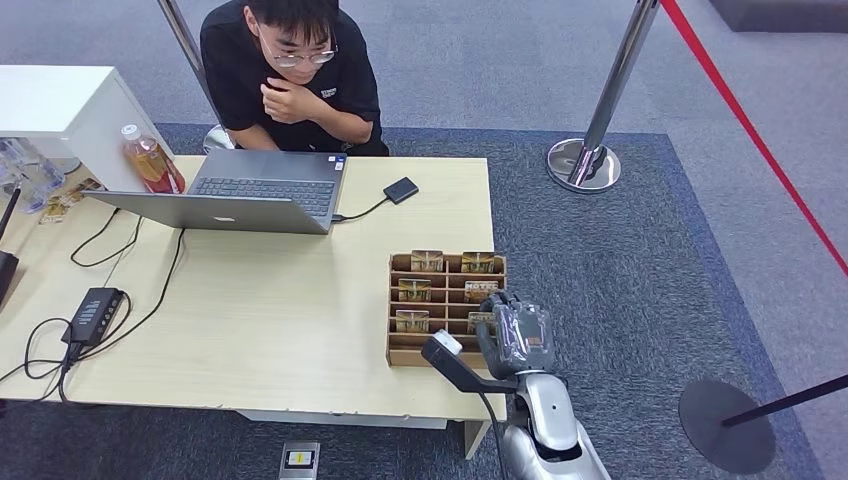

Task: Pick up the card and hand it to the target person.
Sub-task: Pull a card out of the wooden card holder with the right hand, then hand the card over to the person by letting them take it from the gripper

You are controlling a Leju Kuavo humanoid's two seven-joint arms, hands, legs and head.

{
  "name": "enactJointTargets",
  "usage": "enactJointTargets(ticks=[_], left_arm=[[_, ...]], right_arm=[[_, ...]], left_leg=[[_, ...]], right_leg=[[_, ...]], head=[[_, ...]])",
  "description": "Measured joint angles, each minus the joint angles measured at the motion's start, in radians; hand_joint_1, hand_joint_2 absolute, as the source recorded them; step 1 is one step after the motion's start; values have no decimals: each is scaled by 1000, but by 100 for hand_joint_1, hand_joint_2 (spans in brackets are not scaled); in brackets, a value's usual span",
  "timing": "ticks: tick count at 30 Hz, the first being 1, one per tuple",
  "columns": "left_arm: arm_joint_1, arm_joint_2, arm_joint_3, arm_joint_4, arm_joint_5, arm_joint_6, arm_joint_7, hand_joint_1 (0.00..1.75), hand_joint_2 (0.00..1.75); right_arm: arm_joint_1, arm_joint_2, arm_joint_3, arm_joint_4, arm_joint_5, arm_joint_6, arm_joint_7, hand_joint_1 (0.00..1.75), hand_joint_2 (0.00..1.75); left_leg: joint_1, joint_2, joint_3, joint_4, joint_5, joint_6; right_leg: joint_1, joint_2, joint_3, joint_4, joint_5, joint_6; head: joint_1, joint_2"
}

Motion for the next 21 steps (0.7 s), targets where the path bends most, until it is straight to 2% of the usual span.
enactJointTargets(ticks=[6,12,15,21], left_arm=[[0,0,0,0,0,0,0,0,0],[-1,0,1,0,1,0,0,0,0],[-1,1,2,0,3,0,-1,0,0],[-1,1,2,0,3,-1,-5,0,0]], right_arm=[[6,0,5,-7,15,2,10,98,175],[10,0,8,-12,24,5,15,136,175],[15,2,13,-18,38,5,21,147,175],[30,4,18,-26,52,0,32,148,175]], left_leg=[[0,0,0,0,0,0],[0,0,0,0,0,0],[0,0,1,0,0,0],[0,0,1,0,0,0]], right_leg=[[0,0,0,0,0,0],[0,0,0,0,0,0],[0,0,0,0,0,0],[0,0,1,0,0,0]], head=[[0,0],[0,0],[0,0],[0,0]])
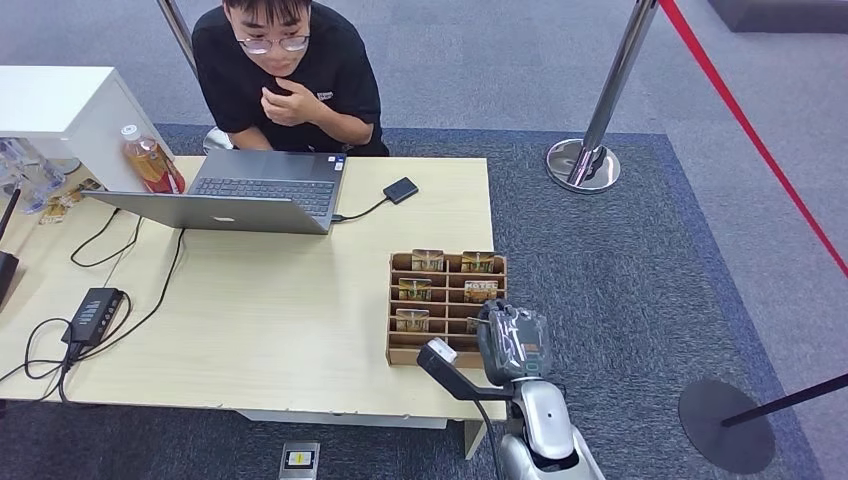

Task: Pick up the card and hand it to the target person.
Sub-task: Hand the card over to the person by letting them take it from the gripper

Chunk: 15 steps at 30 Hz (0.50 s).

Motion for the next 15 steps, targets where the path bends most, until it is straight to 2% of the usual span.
enactJointTargets(ticks=[15], left_arm=[[0,0,0,0,-2,-3,0,0,0]], right_arm=[[13,1,4,-21,0,-5,1,155,175]], left_leg=[[0,0,1,0,0,0]], right_leg=[[0,0,1,0,0,0]], head=[[0,0]])
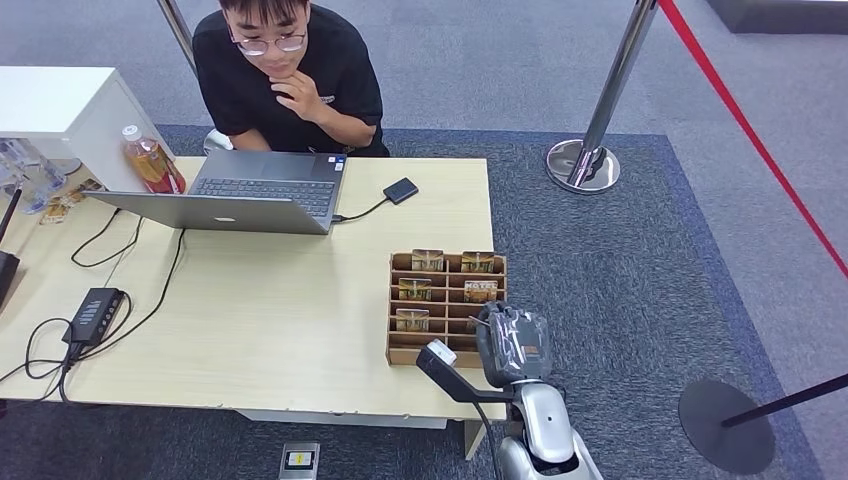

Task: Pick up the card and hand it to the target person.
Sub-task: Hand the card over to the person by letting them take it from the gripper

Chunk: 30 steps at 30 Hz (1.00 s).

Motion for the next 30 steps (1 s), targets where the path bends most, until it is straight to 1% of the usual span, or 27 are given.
enactJointTargets(ticks=[4,10,15,19,24,30], left_arm=[[0,0,0,0,0,0,0,0,0],[0,0,0,0,0,-2,-3,0,0],[0,1,0,0,-1,-9,-10,0,0],[0,2,0,0,-1,-13,-12,0,0],[0,4,0,0,0,-13,-12,0,0],[-1,4,3,0,1,-11,-12,0,0]], right_arm=[[6,-1,0,-22,-23,16,-19,156,175],[11,-14,3,-83,-91,77,-76,156,175],[11,-35,7,-130,-148,118,-115,154,175],[7,-58,17,-159,-184,150,-146,157,175],[-17,-88,37,-180,-233,190,-186,150,175],[-76,-110,82,-191,-311,218,-232,149,175]], left_leg=[[0,0,0,0,0,0],[0,0,0,0,0,0],[0,0,-1,0,0,0],[0,0,-1,0,0,0],[0,0,-1,0,0,0],[0,0,0,0,0,0]], right_leg=[[0,0,0,0,0,0],[0,0,0,0,0,0],[0,0,0,0,0,0],[0,0,0,0,0,0],[0,0,0,0,0,0],[0,0,0,0,0,0]], head=[[0,0],[0,0],[0,0],[0,0],[0,0],[0,0]])
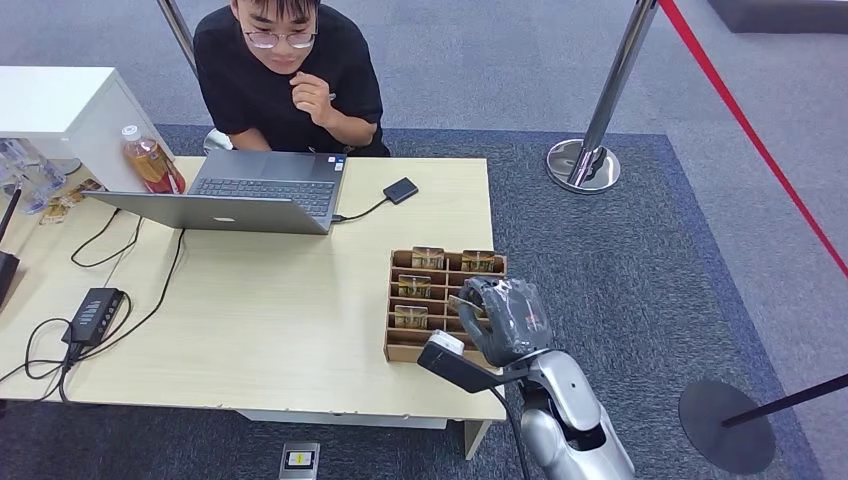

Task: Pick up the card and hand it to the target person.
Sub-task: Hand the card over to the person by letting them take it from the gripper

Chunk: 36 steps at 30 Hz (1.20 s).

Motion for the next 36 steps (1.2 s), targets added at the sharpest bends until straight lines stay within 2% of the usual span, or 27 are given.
enactJointTargets(ticks=[10,14,27,36], left_arm=[[-2,0,13,0,-1,2,-3,0,0],[-2,1,15,0,-6,2,-2,0,0],[-9,1,14,0,-19,6,3,0,0],[-11,1,14,0,-19,11,9,0,0]], right_arm=[[-144,-9,78,37,-125,23,-39,160,175],[-219,5,97,91,-157,28,-44,158,175],[-470,115,137,379,-184,9,-41,154,175],[-566,191,148,531,-178,4,-37,151,175]], left_leg=[[0,0,0,0,1,0],[0,0,0,0,1,0],[0,0,-1,0,2,0],[0,0,-1,0,3,0]], right_leg=[[0,0,0,0,1,0],[0,0,0,0,1,1],[0,0,0,1,2,0],[0,0,-1,1,2,0]], head=[[0,0],[0,0],[0,0],[0,0]])
